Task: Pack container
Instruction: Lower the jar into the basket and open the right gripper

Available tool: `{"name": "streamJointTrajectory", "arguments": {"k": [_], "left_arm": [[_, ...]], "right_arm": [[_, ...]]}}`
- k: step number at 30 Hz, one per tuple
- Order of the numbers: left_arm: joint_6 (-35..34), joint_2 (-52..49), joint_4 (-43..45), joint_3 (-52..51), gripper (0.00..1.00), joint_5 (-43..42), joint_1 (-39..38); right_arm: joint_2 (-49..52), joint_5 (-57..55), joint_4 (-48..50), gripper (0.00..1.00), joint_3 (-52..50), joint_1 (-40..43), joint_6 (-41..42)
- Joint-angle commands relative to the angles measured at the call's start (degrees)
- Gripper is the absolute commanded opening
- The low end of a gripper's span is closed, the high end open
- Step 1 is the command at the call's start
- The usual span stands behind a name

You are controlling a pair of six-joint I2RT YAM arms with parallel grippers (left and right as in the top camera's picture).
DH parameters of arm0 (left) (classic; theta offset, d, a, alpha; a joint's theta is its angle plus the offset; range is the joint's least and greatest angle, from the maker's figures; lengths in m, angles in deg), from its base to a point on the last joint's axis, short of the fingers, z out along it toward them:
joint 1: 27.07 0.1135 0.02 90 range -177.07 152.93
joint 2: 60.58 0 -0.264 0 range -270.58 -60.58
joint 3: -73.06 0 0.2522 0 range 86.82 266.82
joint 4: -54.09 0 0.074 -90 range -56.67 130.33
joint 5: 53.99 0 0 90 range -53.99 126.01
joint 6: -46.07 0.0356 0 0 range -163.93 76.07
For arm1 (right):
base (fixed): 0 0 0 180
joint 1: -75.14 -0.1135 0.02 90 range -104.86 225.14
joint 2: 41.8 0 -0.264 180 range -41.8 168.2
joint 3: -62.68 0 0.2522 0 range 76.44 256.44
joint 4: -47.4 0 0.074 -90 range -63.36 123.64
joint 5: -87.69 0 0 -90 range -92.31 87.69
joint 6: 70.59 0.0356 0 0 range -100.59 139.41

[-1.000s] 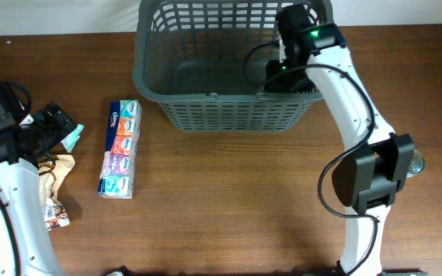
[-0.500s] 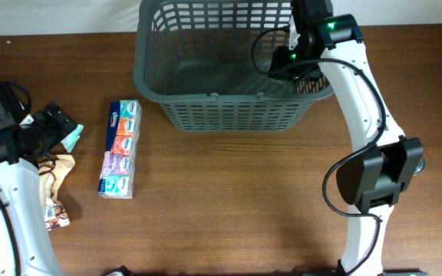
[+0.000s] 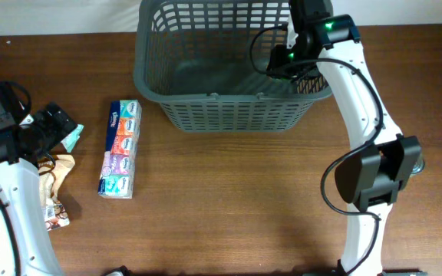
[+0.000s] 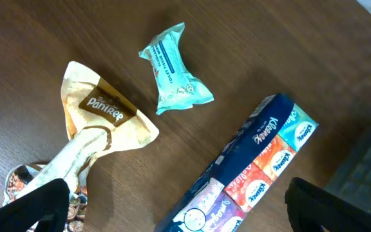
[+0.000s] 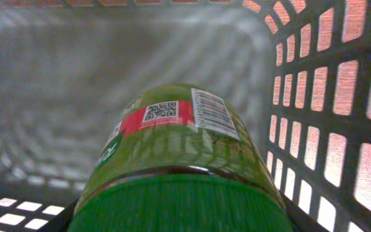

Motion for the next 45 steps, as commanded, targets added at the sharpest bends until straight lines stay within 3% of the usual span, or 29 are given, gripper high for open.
{"name": "streamJointTrajectory", "arguments": {"k": [1,23,25,29,30,34,36,40,42,45], "left_arm": [[0.5,0.0,0.0,0.8,1.00,0.4,0.3],[0.5,0.0,0.0,0.8,1.00,0.4,0.3],[0.5,0.0,0.0,0.8,1.00,0.4,0.3],[0.5,0.0,0.0,0.8,0.99,0.4,0.3],[0.5,0.0,0.0,0.8,1.00,0.4,0.3],[0.5,0.0,0.0,0.8,1.00,0.4,0.3],[0.5,0.0,0.0,0.8,0.99,0.4,0.3],[0.5,0.0,0.0,0.8,1.00,0.4,0.3],[0.5,0.0,0.0,0.8,1.00,0.4,0.3],[0.5,0.0,0.0,0.8,1.00,0.4,0.3]], "right_arm": [[0.9,0.5,0.6,0.04,1.7,-0.3,0.5],[4.4,0.1,0.0,0.05,1.3,-0.3,0.5],[4.4,0.1,-0.1,0.21,1.3,-0.3,0.5],[4.4,0.3,-0.1,0.33,1.3,-0.3,0.5],[4.4,0.3,-0.1,0.43,1.3,-0.3,0.5],[4.4,0.3,-0.1,0.45,1.3,-0.3,0.5],[4.4,0.3,-0.1,0.58,1.3,-0.3,0.5],[4.4,0.6,-0.1,0.66,1.3,-0.3,0.5],[4.4,0.6,-0.1,0.80,1.3,-0.3,0.5],[4.4,0.6,0.0,0.80,1.3,-0.3,0.5]]}}
